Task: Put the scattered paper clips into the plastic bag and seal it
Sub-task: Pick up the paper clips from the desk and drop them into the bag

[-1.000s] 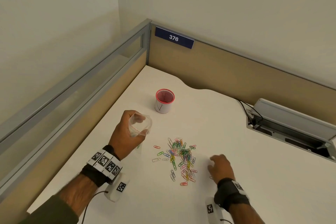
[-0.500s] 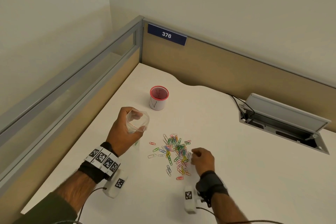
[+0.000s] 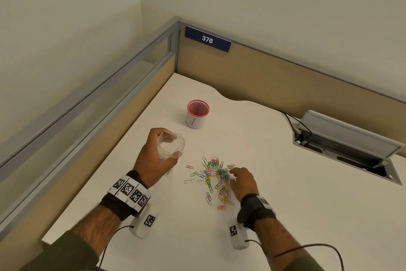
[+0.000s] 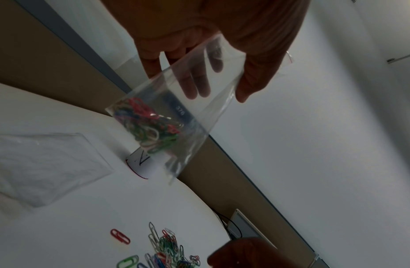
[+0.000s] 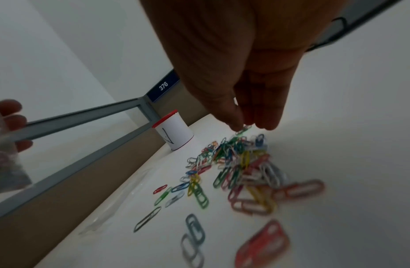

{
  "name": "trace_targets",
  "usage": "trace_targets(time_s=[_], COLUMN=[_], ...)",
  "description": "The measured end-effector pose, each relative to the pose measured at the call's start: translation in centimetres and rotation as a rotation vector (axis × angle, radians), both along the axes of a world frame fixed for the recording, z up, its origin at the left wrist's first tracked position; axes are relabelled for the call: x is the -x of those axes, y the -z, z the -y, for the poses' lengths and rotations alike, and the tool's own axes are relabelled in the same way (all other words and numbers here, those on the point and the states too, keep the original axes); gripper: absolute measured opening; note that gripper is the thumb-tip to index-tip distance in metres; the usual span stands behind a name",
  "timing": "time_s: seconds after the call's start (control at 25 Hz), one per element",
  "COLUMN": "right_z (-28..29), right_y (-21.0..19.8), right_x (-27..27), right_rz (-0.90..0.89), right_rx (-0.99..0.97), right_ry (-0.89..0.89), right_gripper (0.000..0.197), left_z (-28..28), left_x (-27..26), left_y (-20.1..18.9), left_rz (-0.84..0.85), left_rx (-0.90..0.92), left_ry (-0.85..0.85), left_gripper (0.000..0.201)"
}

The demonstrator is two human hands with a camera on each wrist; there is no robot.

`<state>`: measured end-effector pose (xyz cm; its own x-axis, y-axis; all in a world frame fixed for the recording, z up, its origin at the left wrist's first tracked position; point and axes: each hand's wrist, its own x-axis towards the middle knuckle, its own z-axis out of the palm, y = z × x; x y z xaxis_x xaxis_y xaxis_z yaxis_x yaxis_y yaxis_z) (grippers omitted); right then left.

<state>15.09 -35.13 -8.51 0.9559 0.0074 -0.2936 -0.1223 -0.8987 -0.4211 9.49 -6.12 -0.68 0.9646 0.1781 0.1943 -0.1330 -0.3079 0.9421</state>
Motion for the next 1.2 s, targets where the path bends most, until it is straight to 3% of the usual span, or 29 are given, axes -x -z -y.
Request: trace_targets(time_s=[0.2,0.36,0.48,0.64,0.84,1.04,1.2], right_z=[0.1,-0.5,0.0,-0.5,-1.9,-2.0,-1.2], right_y=[-0.6,0.5,0.7,0.5,1.1,0.6,0.2], right_x=[-3.0,-2.5,-2.0,-1.9,-1.8,-2.6,-3.4], right_rz=[-0.103,-0.060,0.002,-0.090,0.054,0.059,0.015], right_rx=[0.126,0.176,0.118,0.195,0.265,0.235,0.086], right_ry=[-0.278,-0.465,-0.422,-0.503,-0.544,-0.436,-0.272], right_gripper=[0.054,0.046,0.039,0.060,0.026,0.019,0.015], left_z=[1.3,2.2,2.8,3.7,4.3,4.5,4.3], left_x=[1.9,3.8,5.0,5.1,3.9,2.6,1.5], left_y=[-0.6,-0.7,-0.5,-0.4,-0.1,0.4,0.3], left_rz=[0.009,0.001,-0.001,0.000,-0.007,-0.038,-0.057], left_rx=[0.000,-0.024,-0.039,-0.049,-0.051,-0.057,-0.056], left_ry=[-0.079,-0.102,-0.149,-0.152,-0.126,-0.052,-0.029], left_gripper=[0.055,0.056,0.056,0.056,0.056,0.052,0.051])
